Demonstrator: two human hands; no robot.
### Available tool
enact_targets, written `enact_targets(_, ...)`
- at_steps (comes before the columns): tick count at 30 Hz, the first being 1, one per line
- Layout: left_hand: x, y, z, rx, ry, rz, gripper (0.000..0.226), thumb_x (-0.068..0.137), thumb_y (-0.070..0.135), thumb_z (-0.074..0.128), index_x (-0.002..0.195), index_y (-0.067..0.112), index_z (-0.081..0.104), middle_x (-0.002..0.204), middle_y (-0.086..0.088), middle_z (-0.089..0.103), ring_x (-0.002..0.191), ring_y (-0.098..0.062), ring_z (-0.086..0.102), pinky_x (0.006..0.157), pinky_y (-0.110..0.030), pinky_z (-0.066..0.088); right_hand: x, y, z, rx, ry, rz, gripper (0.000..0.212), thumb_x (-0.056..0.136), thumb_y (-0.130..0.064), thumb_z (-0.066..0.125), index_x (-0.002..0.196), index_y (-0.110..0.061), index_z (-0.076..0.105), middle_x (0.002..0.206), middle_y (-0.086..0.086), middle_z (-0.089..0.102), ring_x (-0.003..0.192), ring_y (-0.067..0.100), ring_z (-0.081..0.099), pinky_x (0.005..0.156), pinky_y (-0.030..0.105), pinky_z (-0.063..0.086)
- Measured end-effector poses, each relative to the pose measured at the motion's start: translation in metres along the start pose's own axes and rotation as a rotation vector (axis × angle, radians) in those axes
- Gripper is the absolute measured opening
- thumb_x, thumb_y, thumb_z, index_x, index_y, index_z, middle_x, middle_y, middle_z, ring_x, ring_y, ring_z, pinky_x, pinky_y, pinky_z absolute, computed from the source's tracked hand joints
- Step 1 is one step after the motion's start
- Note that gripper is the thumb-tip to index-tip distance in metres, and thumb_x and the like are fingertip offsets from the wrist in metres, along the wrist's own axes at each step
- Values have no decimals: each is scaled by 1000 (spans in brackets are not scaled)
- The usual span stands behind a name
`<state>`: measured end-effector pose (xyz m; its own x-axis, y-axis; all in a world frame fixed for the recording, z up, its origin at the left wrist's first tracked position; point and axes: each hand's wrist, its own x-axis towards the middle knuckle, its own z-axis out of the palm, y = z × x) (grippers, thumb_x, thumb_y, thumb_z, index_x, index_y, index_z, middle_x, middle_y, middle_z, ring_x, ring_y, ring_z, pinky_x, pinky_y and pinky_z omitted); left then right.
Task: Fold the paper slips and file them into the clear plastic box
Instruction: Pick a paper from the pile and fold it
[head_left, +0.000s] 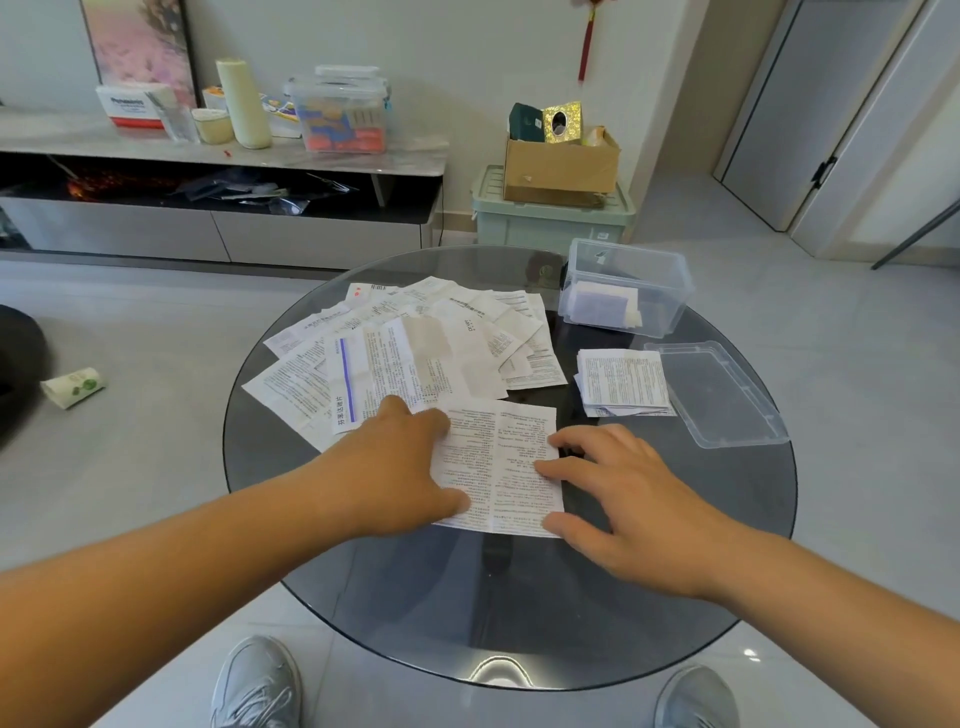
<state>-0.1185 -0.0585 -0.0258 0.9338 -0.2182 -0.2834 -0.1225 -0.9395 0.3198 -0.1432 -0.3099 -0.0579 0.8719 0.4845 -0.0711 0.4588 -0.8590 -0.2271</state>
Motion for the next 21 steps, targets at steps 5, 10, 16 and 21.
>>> enact_targets(5, 4, 4, -6, -611, 11, -152, 53, 77, 30, 86, 117, 28, 52, 114, 6, 52, 92, -18, 65, 68, -27, 61, 0, 1, 0, 24, 11, -19, 56, 96, -57, 47, 149, -38, 39, 155, -18, 26, 142, 2, 15, 122, 30, 15)
enact_targets(10, 7, 4, -2, -764, 17, -114, 28, 81, 12, 83, 102, 17, 65, 103, 2, 62, 80, -15, 65, 54, -13, 48, -1, 0, -2, 18, -13, -25, 55, 98, -56, 44, 151, -46, 31, 156, -20, 20, 142, 2, 10, 118, 26, 9)
enact_targets(16, 8, 5, -1, -718, -25, -69, 12, 85, 14, 78, 95, 18, 73, 78, 3, 66, 68, -10, 66, 57, -16, 50, 1, -3, -4, 87, -3, -1, 51, 97, -58, 46, 146, -46, 41, 146, -19, 25, 135, 1, 15, 118, 28, 13)
enact_targets(21, 8, 2, -3, -833, -42, -20, 13, 90, 4, 71, 99, 13, 73, 95, -10, 76, 72, -9, 71, 55, -21, 50, 8, 0, -4, 421, 132, 176, 53, 92, -50, 62, 141, -44, 45, 128, -24, 42, 124, 0, 39, 107, 24, 36)
